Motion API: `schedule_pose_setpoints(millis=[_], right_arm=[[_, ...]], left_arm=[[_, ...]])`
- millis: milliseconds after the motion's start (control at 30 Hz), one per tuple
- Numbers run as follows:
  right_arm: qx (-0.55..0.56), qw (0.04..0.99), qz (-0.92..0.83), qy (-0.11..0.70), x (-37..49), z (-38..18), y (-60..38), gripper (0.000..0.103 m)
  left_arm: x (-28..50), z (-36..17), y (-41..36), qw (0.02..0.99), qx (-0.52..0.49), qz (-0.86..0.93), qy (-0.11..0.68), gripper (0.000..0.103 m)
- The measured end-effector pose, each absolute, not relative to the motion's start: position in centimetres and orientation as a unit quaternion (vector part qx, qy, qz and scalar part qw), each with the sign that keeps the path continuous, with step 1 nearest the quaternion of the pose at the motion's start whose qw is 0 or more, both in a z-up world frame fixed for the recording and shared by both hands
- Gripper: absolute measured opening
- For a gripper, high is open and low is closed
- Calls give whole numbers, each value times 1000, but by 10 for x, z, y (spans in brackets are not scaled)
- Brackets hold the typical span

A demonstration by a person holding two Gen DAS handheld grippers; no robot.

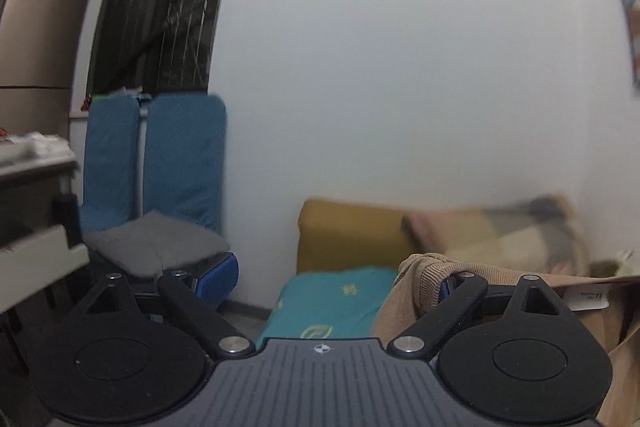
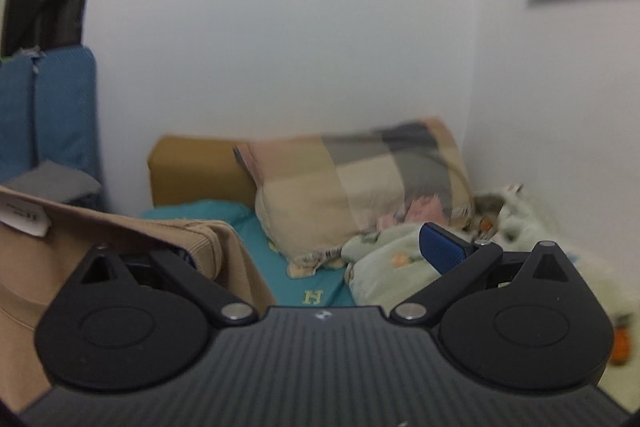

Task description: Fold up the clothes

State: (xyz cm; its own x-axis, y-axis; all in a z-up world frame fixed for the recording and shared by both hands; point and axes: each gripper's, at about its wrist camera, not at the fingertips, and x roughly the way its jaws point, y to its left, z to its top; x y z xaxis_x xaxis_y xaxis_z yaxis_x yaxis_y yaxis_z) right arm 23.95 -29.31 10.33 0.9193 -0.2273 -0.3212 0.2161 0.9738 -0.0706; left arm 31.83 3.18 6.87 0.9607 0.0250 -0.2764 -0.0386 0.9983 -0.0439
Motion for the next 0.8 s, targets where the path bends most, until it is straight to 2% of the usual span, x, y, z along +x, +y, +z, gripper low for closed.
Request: schedule_pose_setpoints(millis=[167, 300, 367, 467, 600, 700, 800], right_arm=[[-2, 960, -113, 255, 350, -15, -301, 103], [21, 942, -93, 323, 391, -89, -302, 103], [24, 925, -77, 371, 402, -117, -299, 103], [19, 905, -36, 424, 417, -144, -293, 103], [52, 886, 24, 460, 422, -146, -287, 103], [84, 885, 35, 456, 414, -127, -287, 103], [102, 897, 27, 430, 397, -109, -287, 103]], left_arm=[[428, -60, 37, 967, -48, 30, 247, 93], [467, -117, 41, 938, -34, 16, 344, 92], [485, -144, 42, 920, -25, 7, 392, 86], [512, -183, 44, 887, -11, -6, 462, 88], [518, -183, 48, 860, -27, -65, 505, 88], [505, -165, 48, 871, -47, -94, 480, 96], [483, -141, 45, 891, -54, -106, 439, 97]])
